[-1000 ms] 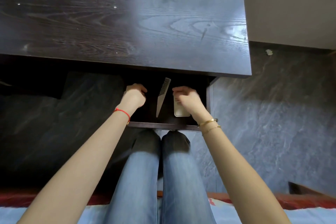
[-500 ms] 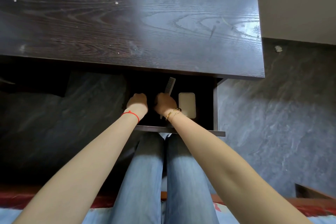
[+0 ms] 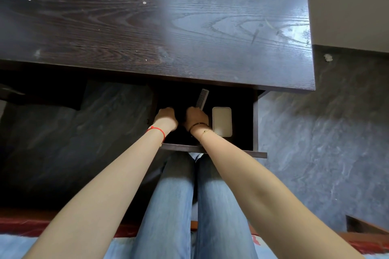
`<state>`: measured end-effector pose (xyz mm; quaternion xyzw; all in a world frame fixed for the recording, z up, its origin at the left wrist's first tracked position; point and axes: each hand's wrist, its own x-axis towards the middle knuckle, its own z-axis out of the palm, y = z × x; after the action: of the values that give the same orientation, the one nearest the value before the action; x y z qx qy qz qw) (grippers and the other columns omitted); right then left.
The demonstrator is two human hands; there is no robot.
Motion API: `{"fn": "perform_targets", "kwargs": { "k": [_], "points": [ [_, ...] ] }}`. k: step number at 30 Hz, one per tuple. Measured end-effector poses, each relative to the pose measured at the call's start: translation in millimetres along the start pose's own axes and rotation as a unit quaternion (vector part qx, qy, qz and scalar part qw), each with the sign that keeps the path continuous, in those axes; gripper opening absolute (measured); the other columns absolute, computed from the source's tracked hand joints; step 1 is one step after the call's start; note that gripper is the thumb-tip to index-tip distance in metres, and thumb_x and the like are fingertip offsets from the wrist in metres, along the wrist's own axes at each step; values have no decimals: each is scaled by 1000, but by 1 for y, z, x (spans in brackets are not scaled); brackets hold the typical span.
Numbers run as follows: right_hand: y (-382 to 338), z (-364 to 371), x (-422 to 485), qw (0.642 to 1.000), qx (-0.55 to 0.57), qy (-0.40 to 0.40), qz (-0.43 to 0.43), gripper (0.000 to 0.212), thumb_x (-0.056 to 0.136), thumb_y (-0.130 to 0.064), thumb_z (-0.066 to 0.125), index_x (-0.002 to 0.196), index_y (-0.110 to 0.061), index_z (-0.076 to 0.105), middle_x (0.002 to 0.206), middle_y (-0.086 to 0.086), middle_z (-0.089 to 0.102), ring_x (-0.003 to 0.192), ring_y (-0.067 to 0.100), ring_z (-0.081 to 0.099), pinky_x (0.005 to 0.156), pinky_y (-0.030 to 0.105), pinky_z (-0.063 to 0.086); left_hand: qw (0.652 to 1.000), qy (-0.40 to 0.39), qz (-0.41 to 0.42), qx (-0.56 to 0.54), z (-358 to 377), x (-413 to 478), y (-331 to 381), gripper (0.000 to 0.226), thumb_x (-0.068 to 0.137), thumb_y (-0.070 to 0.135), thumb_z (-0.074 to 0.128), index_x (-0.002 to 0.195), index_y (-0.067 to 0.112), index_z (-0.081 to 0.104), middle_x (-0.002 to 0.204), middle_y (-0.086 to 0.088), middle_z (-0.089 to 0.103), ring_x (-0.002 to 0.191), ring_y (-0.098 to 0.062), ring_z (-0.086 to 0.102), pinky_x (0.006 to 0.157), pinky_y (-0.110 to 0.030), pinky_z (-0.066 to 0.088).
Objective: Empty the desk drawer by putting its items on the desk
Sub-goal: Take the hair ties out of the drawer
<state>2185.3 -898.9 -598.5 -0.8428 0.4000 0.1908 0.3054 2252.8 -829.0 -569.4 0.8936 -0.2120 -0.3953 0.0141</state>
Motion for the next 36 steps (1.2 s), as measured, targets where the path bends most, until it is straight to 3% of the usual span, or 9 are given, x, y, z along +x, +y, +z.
{"fn": "perform_targets", "kwargs": {
  "k": [6, 9, 11, 14, 18, 23, 28, 32, 36],
  "points": [
    [5, -6, -9, 998, 64, -15, 19, 39, 87, -33, 63, 112, -5, 68, 109, 16, 70, 101, 35, 68, 82, 38, 54, 995, -13, 5, -94, -3, -4, -8, 44, 98, 7, 48, 142, 8, 52, 144, -17, 53, 129, -35, 55, 101, -32, 48],
    [18, -18, -11, 987, 152, -42, 40, 39, 79, -27, 72, 110, -2, 71, 110, 15, 72, 103, 31, 68, 83, 33, 54, 983, -40, 18, -176, -5, -4, -15, 46, 95, 4, 54, 140, 10, 53, 143, -15, 56, 129, -32, 57, 105, -32, 47],
    [24, -29, -15, 972, 223, -54, 49, 33, 79, -21, 73, 107, -4, 74, 107, 12, 73, 104, 27, 68, 87, 30, 55, 966, -58, 28, -249, -7, -8, -19, 46, 92, 0, 59, 137, 7, 56, 137, -16, 62, 125, -29, 60, 102, -32, 49],
    [30, -49, -29, 942, 322, -61, 74, 29, 78, -14, 73, 103, 1, 73, 93, 11, 70, 101, 28, 70, 92, 39, 57, 928, -74, 49, -361, -13, -29, -20, 38, 93, 1, 60, 130, 9, 63, 124, -15, 68, 117, -26, 64, 94, -32, 51],
    [35, -75, -69, 861, 497, -88, 68, 34, 84, -2, 69, 114, 11, 64, 94, 17, 67, 91, 26, 67, 85, 36, 59, 872, -122, 97, -465, -21, -65, -16, 31, 95, 7, 61, 126, 9, 63, 119, -12, 70, 111, -26, 69, 100, -39, 53],
    [43, -98, -123, 830, 553, -67, -2, 4, 87, -9, 67, 86, -7, 69, 87, 9, 73, 80, 17, 72, 76, 26, 61, 818, -106, 125, -551, -30, -111, -9, 39, 89, 5, 69, 127, 8, 62, 113, -14, 74, 105, -25, 74, 91, -33, 59],
    [45, -126, -163, 819, 568, -41, -69, 6, 89, -12, 65, 92, -8, 69, 91, 12, 73, 85, 18, 73, 76, 24, 58, 823, -72, 181, -534, -46, -157, -1, 40, 87, 3, 70, 124, 13, 64, 109, -7, 72, 97, -15, 73, 82, -23, 60],
    [37, -158, -178, 803, 584, -42, -111, 6, 90, -10, 64, 87, -10, 69, 83, 8, 75, 75, 12, 74, 69, 21, 58, 857, -38, 218, -465, -68, -181, 9, 31, 88, 17, 72, 118, 22, 70, 103, 2, 73, 94, -9, 68, 85, -25, 54],
    [17, -194, -176, 785, 602, -47, -140, 4, 88, -9, 65, 85, -10, 66, 80, 6, 74, 71, 11, 72, 67, 20, 57, 851, 0, 223, -475, -100, -187, 22, 22, 86, 23, 74, 108, 17, 73, 91, 5, 71, 79, -6, 65, 74, -20, 53]
  ]
}}
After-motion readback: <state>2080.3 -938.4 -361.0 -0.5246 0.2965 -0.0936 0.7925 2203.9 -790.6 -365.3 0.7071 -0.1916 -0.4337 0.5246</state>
